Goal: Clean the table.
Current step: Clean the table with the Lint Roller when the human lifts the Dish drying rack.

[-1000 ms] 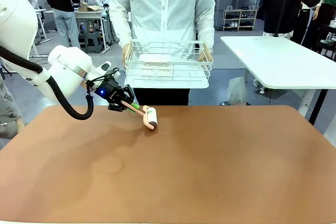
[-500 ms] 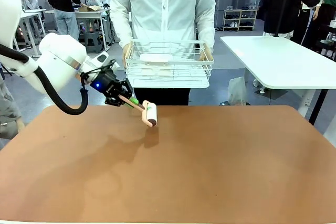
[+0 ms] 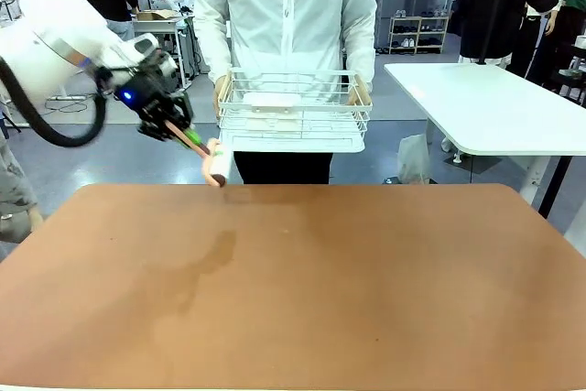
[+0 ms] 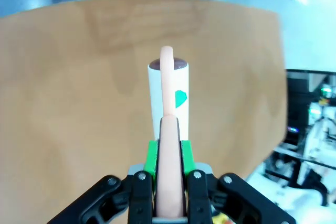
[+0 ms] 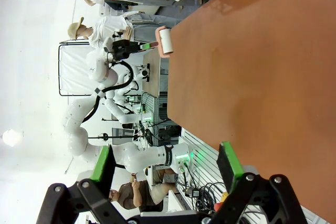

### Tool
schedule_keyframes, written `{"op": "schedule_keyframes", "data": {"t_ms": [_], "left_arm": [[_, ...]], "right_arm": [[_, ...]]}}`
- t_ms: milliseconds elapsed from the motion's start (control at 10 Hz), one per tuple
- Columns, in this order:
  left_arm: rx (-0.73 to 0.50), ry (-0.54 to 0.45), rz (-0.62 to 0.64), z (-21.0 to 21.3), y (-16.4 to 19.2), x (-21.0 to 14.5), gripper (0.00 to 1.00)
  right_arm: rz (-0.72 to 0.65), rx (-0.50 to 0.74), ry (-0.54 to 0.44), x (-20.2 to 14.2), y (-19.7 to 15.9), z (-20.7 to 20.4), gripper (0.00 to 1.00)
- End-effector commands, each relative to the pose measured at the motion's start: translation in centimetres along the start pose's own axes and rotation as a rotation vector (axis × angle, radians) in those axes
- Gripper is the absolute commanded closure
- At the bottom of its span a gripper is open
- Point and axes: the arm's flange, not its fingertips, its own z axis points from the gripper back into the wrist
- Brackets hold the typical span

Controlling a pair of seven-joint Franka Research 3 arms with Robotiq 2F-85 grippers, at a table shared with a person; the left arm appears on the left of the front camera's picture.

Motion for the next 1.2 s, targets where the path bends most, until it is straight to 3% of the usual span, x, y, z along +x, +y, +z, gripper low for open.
{"op": "schedule_keyframes", "data": {"t_ms": [0, 300, 400, 700, 800, 900, 1100], "left_arm": [[0.134, -0.017, -0.036, 5.1, -1.4, -2.4, 0.79], [0.451, 0.067, -0.004, 10.1, 0.2, -6.4, 0.79], [0.491, 0.060, 0.025, 11.9, 1.8, -6.9, 0.79], [0.541, 0.096, 0.020, 14.1, 5.5, -7.6, 0.79], [0.477, 0.110, 0.024, 14.0, 5.8, -7.7, 0.79], [0.548, 0.081, 0.035, 14.2, 5.8, -7.9, 0.79], [0.548, 0.081, 0.035, 14.2, 5.8, -7.9, 0.79]], "right_arm": [[0.007, 0.006, -0.004, 0.0, 0.2, 0.1, 0.00], [0.007, 0.006, -0.004, 0.0, 0.2, 0.1, 0.00], [0.007, 0.006, -0.004, 0.0, 0.2, 0.1, 0.00], [0.007, 0.006, -0.004, 0.0, 0.2, 0.1, 0.00], [0.007, 0.006, -0.004, 0.0, 0.2, 0.1, 0.00], [0.007, 0.006, -0.004, 0.0, 0.2, 0.1, 0.00], [0.007, 0.006, -0.004, 0.0, 0.2, 0.1, 0.00]]}}
